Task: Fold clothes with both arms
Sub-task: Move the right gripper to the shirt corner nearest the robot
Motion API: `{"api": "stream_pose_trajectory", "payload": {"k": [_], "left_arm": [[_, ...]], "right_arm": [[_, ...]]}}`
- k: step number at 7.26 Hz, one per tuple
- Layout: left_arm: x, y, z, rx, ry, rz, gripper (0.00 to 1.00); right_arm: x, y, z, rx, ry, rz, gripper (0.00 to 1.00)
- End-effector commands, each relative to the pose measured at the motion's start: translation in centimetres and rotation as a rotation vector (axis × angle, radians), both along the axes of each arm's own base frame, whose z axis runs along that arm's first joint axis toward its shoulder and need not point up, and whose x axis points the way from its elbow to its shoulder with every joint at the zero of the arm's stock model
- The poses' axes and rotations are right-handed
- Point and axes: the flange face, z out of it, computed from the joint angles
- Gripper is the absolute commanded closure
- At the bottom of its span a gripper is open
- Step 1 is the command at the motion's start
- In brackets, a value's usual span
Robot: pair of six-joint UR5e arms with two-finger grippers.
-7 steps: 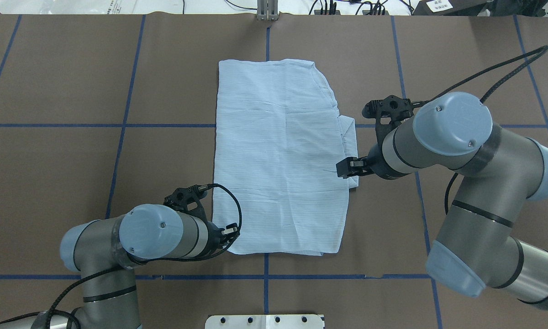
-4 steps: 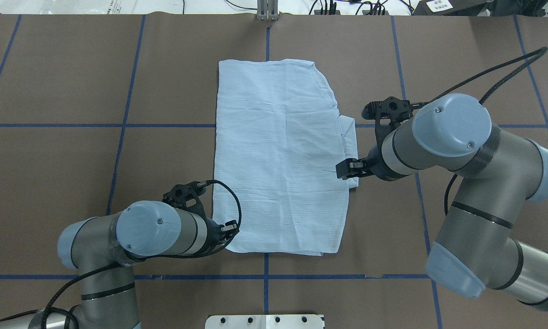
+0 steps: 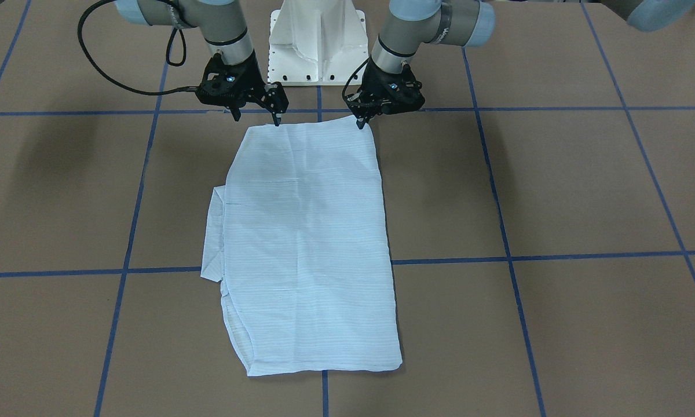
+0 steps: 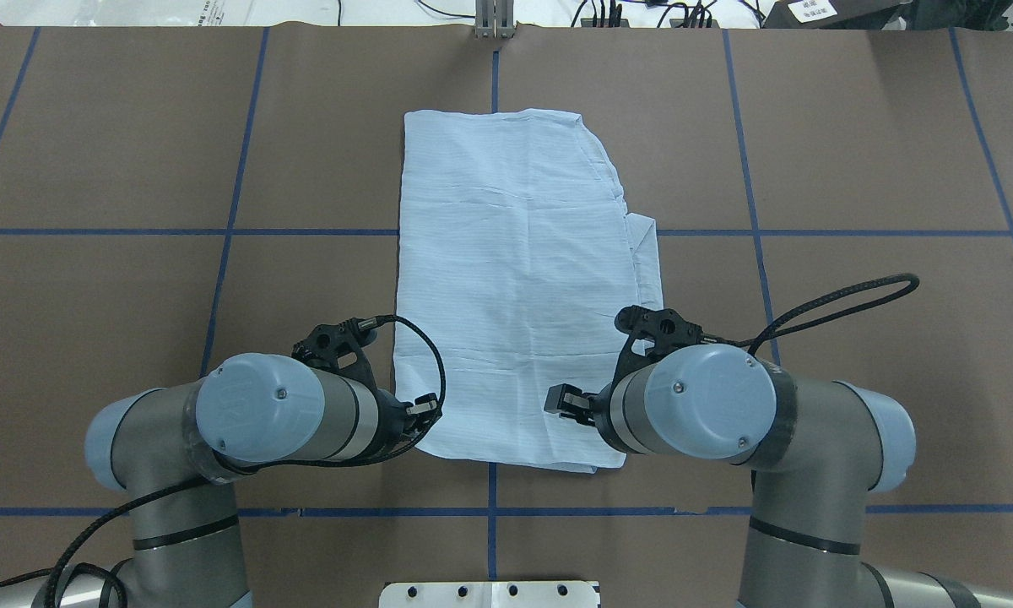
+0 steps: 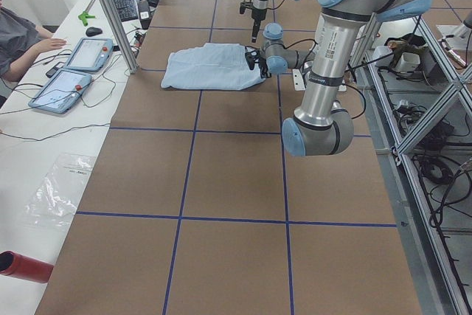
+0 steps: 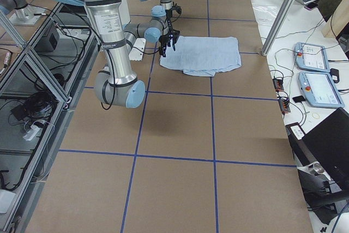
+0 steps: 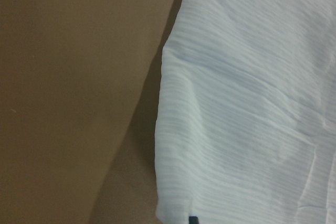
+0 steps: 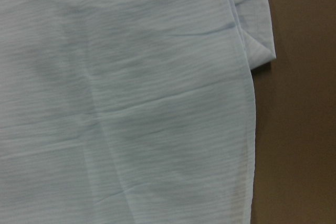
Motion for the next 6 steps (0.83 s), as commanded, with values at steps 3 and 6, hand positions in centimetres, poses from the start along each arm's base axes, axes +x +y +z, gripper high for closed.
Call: {"api": "stream_pose_trajectory", "payload": {"k": [3, 6], "left_arm": [[0.0, 0.0, 0.0, 0.002, 0.000, 0.000, 1.00], [0.0, 0.0, 0.0, 0.002, 0.002, -0.001, 1.00]], "right_arm": [[-4.2, 0.4, 1.0, -0.215, 0.077, 0.163, 0.00], [-5.5, 1.7, 0.6, -0.219, 0.103, 0.142, 0.00]]}}
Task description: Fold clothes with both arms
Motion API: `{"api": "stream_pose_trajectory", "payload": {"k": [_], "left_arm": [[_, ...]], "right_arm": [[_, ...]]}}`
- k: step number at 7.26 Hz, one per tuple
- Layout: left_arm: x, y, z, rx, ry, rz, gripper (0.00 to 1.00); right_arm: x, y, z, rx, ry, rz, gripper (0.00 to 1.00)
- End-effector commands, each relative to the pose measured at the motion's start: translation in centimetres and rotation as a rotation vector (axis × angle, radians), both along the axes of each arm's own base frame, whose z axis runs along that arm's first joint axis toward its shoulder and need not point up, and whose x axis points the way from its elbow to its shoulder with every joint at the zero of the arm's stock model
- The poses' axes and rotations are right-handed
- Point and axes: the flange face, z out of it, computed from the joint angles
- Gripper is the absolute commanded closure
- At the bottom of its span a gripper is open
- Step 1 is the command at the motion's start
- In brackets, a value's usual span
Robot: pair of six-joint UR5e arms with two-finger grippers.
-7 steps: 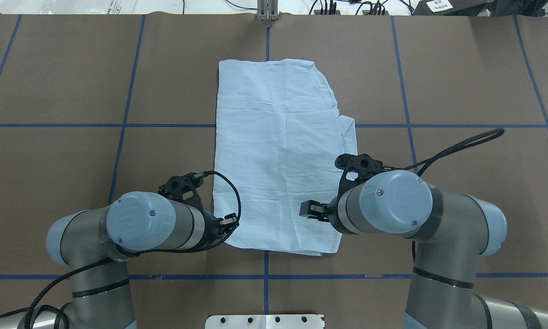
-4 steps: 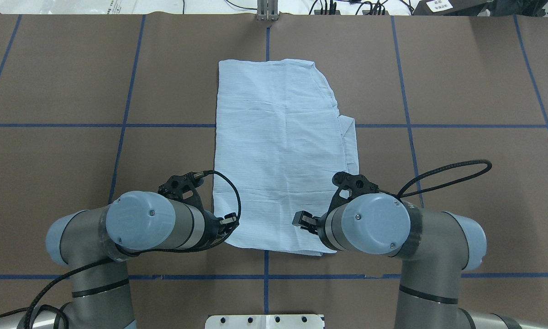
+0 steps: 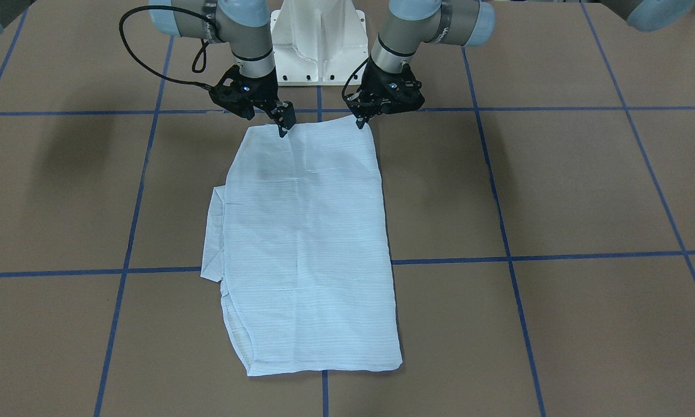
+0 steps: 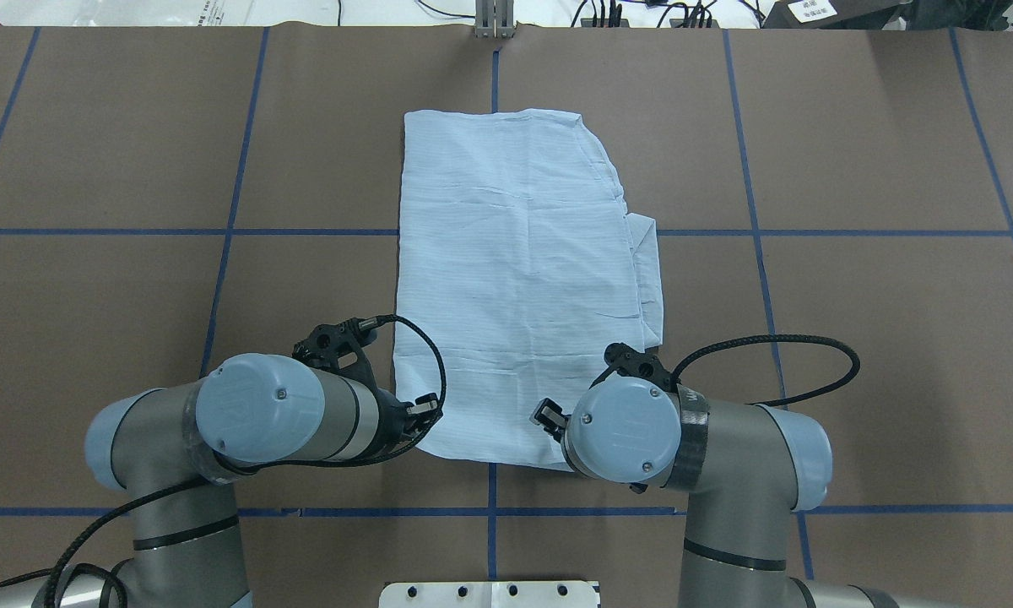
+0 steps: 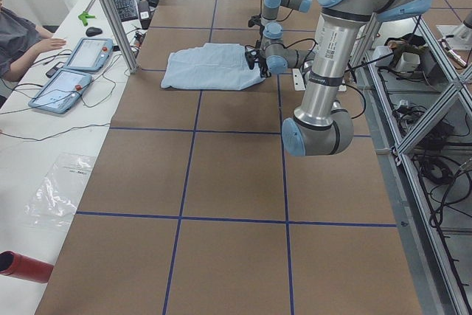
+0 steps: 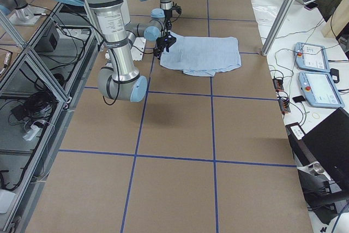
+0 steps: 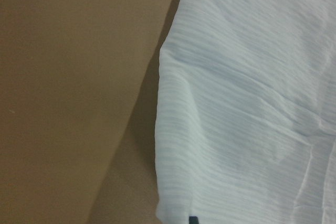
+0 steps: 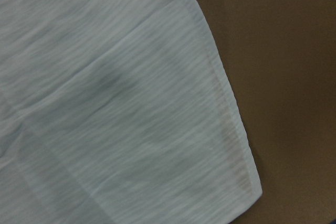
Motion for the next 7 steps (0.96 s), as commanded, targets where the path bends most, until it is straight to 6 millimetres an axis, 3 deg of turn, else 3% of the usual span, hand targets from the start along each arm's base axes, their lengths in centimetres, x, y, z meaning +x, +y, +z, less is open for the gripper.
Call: {"api": "stream_pose_trajectory", "payload": {"k": [1, 2, 7], "left_arm": [[0.0, -0.1, 0.1, 0.000, -0.001, -0.001, 1.00], [0.0, -0.1, -0.1, -0.001, 0.002, -0.002, 1.00], [0.1, -0.1, 0.2, -0.001, -0.004, -0.003, 1.00]], "right_arm": [[-0.9, 0.2, 0.5, -0.004, 0.017, -0.005, 0.00], [-2.1, -0.1, 1.2, -0.008, 0.041, -0.005, 0.00], [-2.5, 0.7, 2.5, -0.014, 0.068, -0.019, 0.00]]}}
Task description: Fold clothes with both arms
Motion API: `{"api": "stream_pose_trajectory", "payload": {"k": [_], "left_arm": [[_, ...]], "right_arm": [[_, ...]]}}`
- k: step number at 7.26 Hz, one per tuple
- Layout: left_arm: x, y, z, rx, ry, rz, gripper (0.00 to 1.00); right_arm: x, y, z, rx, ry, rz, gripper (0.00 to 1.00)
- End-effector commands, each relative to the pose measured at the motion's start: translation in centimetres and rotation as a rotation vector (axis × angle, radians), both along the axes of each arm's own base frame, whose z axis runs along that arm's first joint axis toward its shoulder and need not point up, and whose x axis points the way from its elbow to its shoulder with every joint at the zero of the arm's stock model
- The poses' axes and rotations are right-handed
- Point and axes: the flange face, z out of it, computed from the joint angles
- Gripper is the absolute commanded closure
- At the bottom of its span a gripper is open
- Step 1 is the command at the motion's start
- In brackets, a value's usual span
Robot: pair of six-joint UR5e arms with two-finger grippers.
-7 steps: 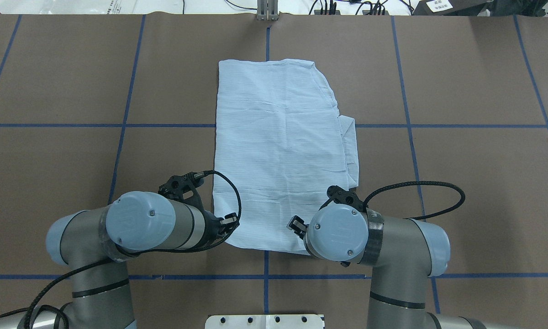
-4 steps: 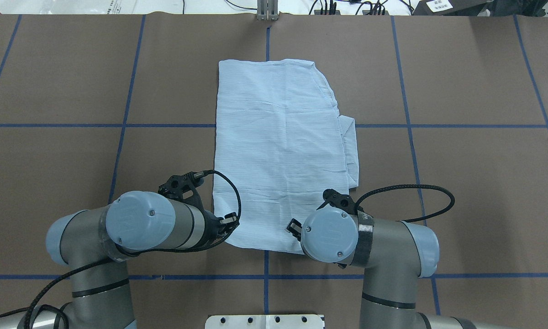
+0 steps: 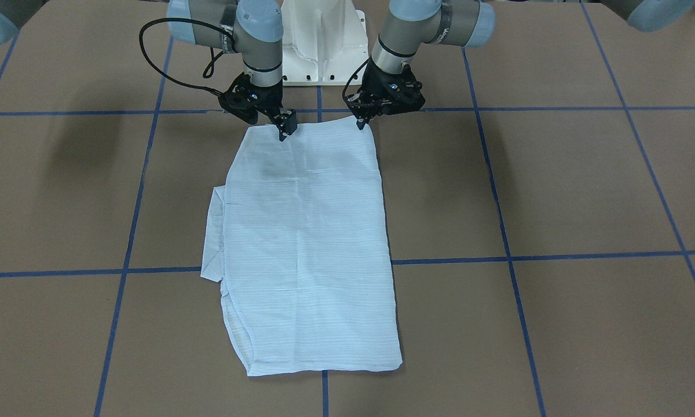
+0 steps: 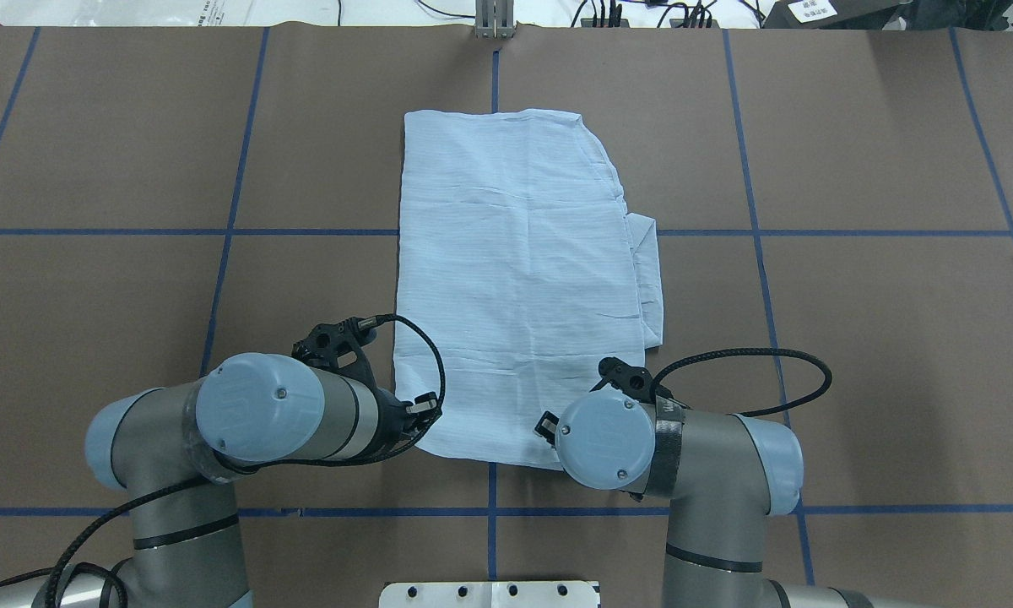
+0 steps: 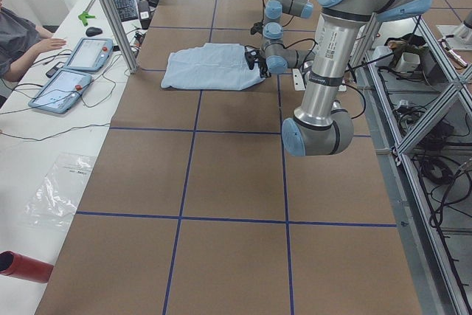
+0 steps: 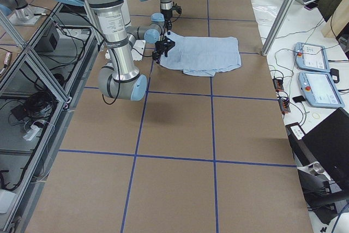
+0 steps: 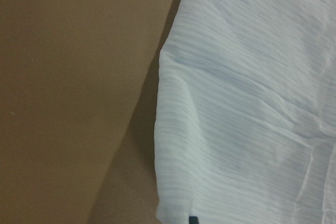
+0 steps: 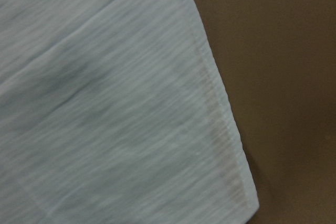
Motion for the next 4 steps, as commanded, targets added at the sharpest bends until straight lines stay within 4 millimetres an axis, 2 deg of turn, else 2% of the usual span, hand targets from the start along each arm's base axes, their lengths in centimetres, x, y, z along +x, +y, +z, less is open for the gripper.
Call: {"api": "stream_pose_trajectory", "payload": {"k": [1, 2, 3, 4], "left_arm": [[0.04, -0.01, 0.05, 0.001, 0.000, 0.001, 1.00], [0.04, -0.03, 0.05, 0.002, 0.000, -0.001, 1.00], [0.04, -0.03, 0.05, 0.002, 0.000, -0.001, 1.00], [-0.01, -0.01, -0.01, 0.002, 0.001, -0.001, 1.00]], "right_arm": [[-0.08, 0.08, 0.05, -0.001, 0.001, -0.002, 0.00], [-0.06, 0.08, 0.14, -0.001, 0.003, -0.003, 0.01], [-0.14, 0.16, -0.05, -0.001, 0.000, -0.003, 0.16], [-0.10, 0.07, -0.09, 0.000, -0.003, -0.002, 0.40]]}}
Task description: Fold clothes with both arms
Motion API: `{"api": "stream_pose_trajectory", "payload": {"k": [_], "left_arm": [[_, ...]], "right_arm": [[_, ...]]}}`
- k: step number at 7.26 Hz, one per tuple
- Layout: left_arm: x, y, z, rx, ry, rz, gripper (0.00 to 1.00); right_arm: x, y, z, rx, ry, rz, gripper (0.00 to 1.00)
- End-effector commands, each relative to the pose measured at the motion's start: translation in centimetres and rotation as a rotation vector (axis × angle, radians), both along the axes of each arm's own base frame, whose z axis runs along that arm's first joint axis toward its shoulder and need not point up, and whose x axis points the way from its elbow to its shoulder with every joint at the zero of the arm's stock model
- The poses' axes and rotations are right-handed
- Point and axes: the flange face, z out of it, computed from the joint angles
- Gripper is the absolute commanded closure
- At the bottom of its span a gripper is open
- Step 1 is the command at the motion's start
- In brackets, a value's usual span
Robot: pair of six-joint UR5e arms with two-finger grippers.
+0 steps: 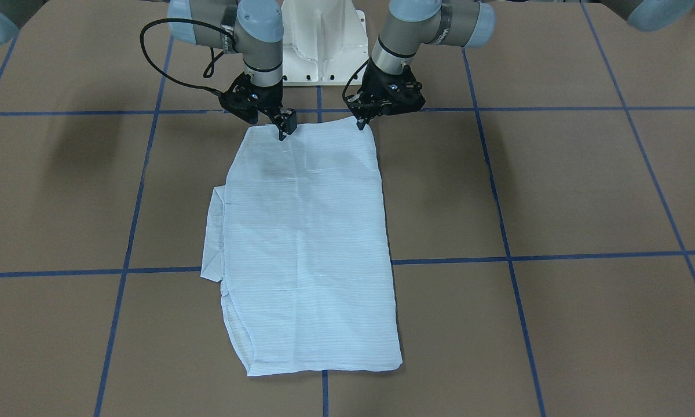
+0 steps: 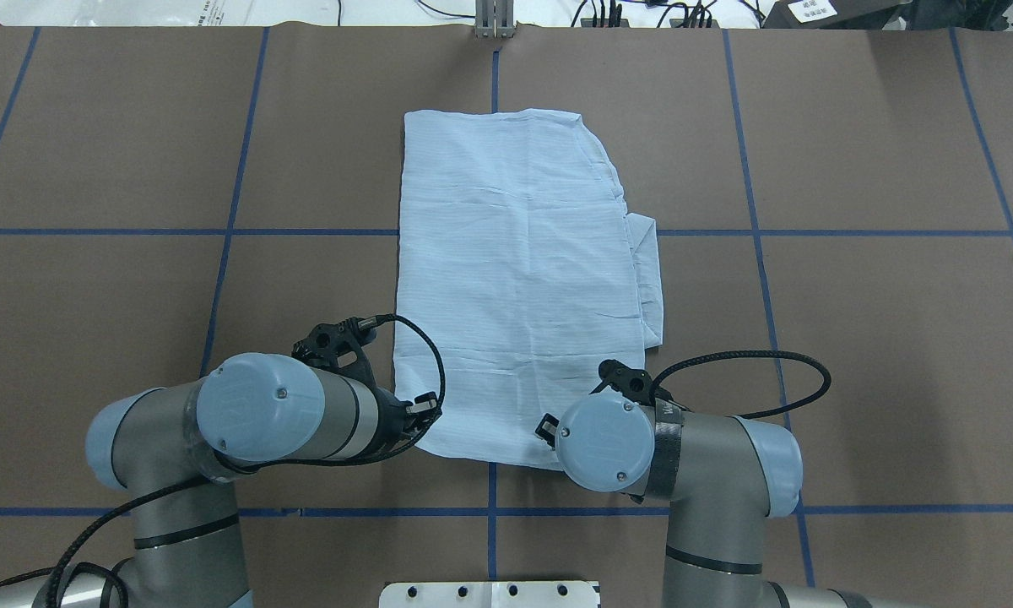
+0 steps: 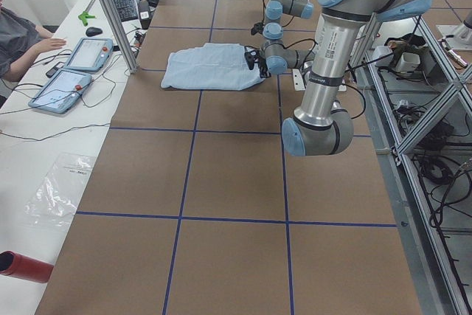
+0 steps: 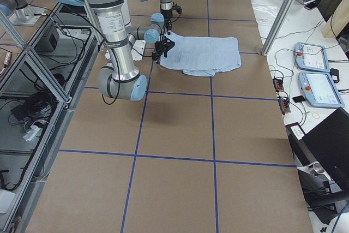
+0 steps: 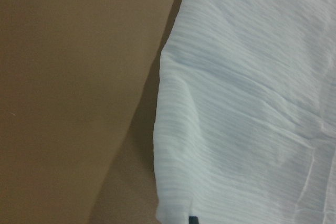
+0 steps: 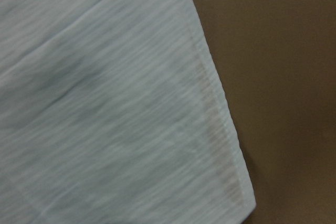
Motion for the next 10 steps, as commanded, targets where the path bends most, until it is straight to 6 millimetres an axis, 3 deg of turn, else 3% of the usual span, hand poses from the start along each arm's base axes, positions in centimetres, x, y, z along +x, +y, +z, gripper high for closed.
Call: {"api": "stream_pose_trajectory", "payload": {"k": [1, 5, 7, 10], "left_arm": [[0.0, -0.1, 0.1, -0.002, -0.001, -0.002, 1.00], [0.0, 0.0, 0.1, -0.001, -0.002, -0.002, 1.00], [0.0, 0.0, 0.1, 0.000, -0.002, -0.004, 1.00], [0.1, -0.1, 0.2, 0.001, -0.005, -0.004, 1.00]], "right_arm": [[0.0, 0.1, 0.1, 0.002, -0.002, -0.003, 0.50], [0.1, -0.1, -0.4, 0.009, -0.013, -0.008, 0.93], [0.7, -0.9, -1.5, 0.012, -0.035, 0.005, 0.98], [0.7, -0.9, -1.3, 0.012, -0.032, 0.005, 1.00]]}}
